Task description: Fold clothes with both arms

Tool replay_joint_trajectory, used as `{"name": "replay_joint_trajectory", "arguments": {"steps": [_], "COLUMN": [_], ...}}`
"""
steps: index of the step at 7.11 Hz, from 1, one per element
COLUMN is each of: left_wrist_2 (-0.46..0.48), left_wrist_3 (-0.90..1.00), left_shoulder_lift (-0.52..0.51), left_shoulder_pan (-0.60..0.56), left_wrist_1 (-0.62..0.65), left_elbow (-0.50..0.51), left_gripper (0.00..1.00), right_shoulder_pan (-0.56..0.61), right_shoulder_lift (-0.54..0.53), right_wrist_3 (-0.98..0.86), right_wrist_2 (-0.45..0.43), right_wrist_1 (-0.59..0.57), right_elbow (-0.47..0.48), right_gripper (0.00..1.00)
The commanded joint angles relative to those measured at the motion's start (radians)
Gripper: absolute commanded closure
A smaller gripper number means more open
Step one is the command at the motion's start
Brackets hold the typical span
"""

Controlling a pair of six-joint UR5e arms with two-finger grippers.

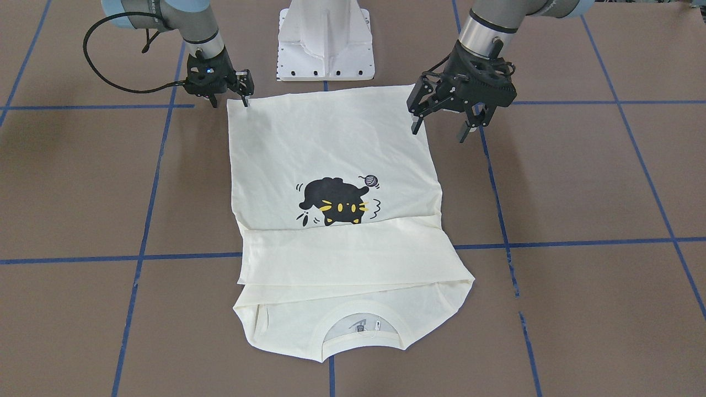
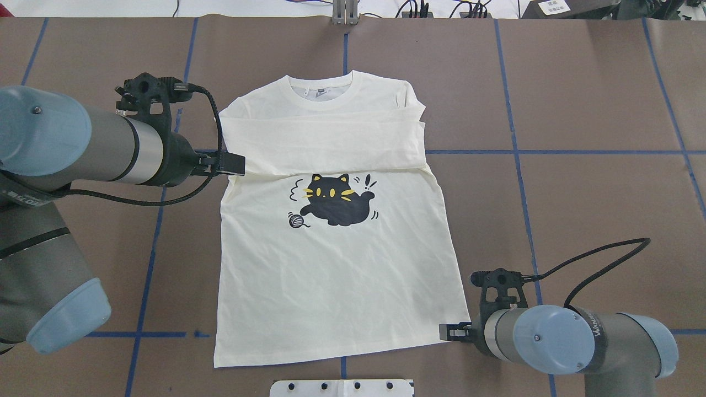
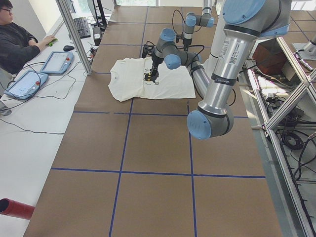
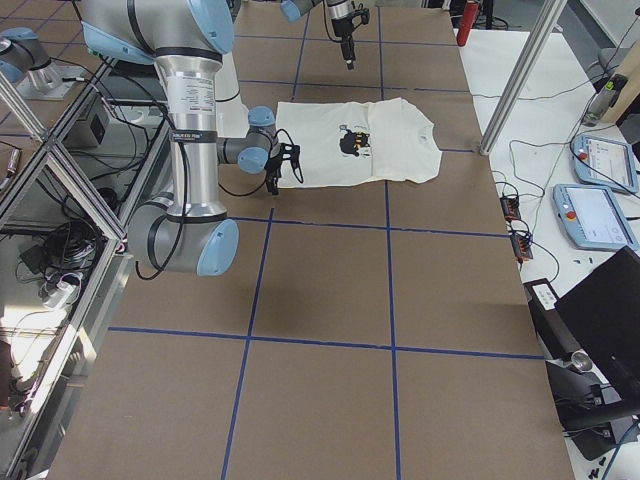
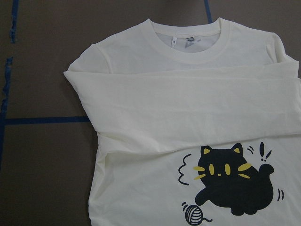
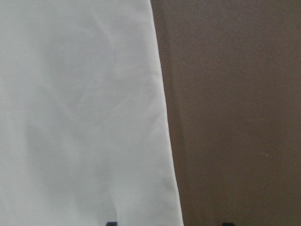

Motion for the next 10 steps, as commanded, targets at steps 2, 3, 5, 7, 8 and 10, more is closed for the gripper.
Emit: {"name": "replay_joint_trajectory", "arguments": {"steps": [2,3,5,7,8,10], "left_wrist_2": [0.002,0.002,0.003,0.005,-0.005,-0.021], "left_wrist_3": [0.000,0.000,0.000,-0.001,-0.030,-0.397], "left_shoulder_lift": [0.000,0.000,-0.001,0.002,0.023,0.104], "left_shoulder_pan": [-0.002,-0.005,-0.005,-0.005,0.004,0.106], "left_wrist_1": [0.000,0.000,0.000,0.000,0.000,-0.084], "left_elbow": [0.001,0.002,0.002,0.016,0.028,0.018], "left_gripper": [0.01,0.01,0.01,0.01,0.00,0.00], "right_shoulder_pan": [0.001,0.003,0.010,0.015,0.016,0.054], "right_shoulder_lift": [0.001,0.001,0.002,0.002,0.002,0.016], "right_wrist_3": [0.000,0.000,0.000,0.000,0.027,0.054], "right_wrist_2": [0.020,0.024,0.041,0.038,0.012,0.015], "right_wrist_1": [0.000,0.000,-0.001,0.000,0.003,0.010], "right_elbow": [0.002,0.007,0.023,0.042,0.048,0.082], "right_gripper": [0.90,0.98,1.00,1.00,1.00,1.00]}}
